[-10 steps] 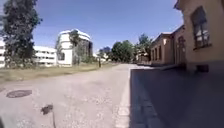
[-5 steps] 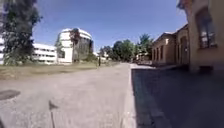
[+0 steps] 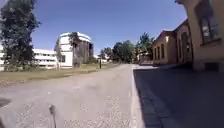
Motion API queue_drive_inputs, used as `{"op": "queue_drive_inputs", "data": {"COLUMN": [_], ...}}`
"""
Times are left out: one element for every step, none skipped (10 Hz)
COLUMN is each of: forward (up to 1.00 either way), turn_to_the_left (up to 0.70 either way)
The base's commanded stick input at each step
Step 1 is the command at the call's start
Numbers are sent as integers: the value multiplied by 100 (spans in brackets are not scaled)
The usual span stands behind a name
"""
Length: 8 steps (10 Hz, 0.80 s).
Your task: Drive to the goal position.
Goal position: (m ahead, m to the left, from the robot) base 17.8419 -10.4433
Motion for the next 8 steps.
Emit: {"op": "queue_drive_inputs", "data": {"forward": [70, 70, 70, 70, 70, 70, 70, 70], "turn_to_the_left": [0, 0, 0, 0, 3, 7, 7, 6]}}
